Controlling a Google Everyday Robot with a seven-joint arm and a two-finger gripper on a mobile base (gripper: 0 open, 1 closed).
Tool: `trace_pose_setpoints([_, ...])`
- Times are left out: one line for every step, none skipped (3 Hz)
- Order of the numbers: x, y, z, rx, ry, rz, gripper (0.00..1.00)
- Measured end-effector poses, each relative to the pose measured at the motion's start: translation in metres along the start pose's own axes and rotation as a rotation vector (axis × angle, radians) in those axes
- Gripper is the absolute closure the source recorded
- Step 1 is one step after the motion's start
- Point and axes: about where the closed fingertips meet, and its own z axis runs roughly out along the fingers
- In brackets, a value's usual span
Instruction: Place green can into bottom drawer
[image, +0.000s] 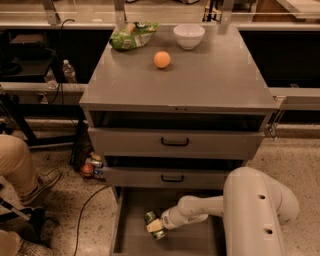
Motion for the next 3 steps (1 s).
trace_pose_setpoints([0.002, -0.003, 0.009, -0.008, -0.007, 0.025, 0.53])
trace_pose_setpoints([0.004, -0.007, 0.003, -0.007, -0.029, 0.039, 0.30])
trace_pose_setpoints([0.007, -0.013, -0.006, -0.004, -0.055, 0.052, 0.07])
